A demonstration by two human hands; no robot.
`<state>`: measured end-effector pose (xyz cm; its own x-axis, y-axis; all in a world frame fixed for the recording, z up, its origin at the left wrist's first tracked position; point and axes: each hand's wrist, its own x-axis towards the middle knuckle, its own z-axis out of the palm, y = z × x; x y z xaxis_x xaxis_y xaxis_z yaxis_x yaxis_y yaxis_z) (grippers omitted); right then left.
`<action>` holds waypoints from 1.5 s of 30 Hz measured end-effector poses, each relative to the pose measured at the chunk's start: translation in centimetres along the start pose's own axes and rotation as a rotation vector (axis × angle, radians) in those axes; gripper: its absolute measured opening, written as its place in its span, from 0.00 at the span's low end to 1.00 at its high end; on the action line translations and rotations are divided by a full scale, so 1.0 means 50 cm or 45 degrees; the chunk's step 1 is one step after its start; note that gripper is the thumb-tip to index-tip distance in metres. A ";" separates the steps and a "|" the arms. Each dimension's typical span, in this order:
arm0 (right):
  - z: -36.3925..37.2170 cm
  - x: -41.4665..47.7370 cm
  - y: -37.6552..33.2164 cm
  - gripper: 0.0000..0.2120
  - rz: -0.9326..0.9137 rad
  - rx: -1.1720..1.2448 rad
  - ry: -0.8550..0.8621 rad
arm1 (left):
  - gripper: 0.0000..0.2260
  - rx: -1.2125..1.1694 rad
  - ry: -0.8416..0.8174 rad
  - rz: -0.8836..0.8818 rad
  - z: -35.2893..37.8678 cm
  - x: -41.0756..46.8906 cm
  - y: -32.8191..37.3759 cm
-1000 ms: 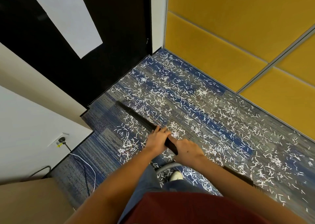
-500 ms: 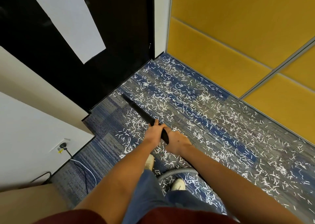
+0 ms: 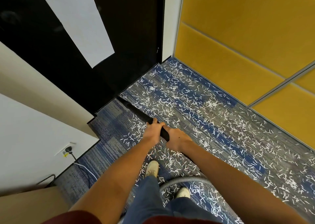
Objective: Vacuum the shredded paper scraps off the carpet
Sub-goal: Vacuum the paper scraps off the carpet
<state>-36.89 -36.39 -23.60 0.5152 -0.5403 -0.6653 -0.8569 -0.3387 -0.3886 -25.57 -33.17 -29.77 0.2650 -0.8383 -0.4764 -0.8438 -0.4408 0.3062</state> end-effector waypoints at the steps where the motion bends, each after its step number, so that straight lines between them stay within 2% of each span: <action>1: -0.003 0.006 -0.003 0.34 0.006 0.010 0.000 | 0.23 0.014 -0.003 0.010 -0.004 0.006 -0.002; 6: -0.010 0.029 -0.013 0.31 0.047 0.062 0.009 | 0.23 0.045 -0.050 0.042 -0.015 0.033 -0.001; 11: -0.006 0.047 -0.018 0.33 0.073 0.119 0.029 | 0.20 0.003 -0.110 0.078 -0.025 0.045 -0.008; 15: -0.001 0.048 -0.021 0.29 0.070 0.111 0.017 | 0.21 0.046 -0.118 0.091 -0.036 0.040 -0.017; 18: 0.001 0.048 -0.032 0.29 0.027 0.081 -0.005 | 0.21 0.033 -0.112 0.066 -0.039 0.031 -0.036; 21: 0.007 0.051 -0.047 0.31 -0.018 0.052 -0.026 | 0.18 0.030 -0.086 0.032 -0.038 0.017 -0.054; 30: 0.007 0.042 -0.054 0.29 -0.083 0.008 -0.067 | 0.20 0.060 -0.060 -0.004 -0.027 0.000 -0.066; 40: -0.041 0.074 -0.040 0.28 0.002 0.063 0.021 | 0.20 0.089 -0.016 0.080 -0.067 0.061 -0.026; 45: -0.074 0.102 -0.035 0.25 0.060 0.101 0.084 | 0.23 0.071 -0.070 0.155 -0.091 0.118 -0.013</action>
<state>-32.69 -41.41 -23.96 0.4722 -0.6047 -0.6414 -0.8773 -0.2513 -0.4090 -21.31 -39.30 -29.02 0.1340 -0.8650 -0.4836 -0.8931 -0.3169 0.3194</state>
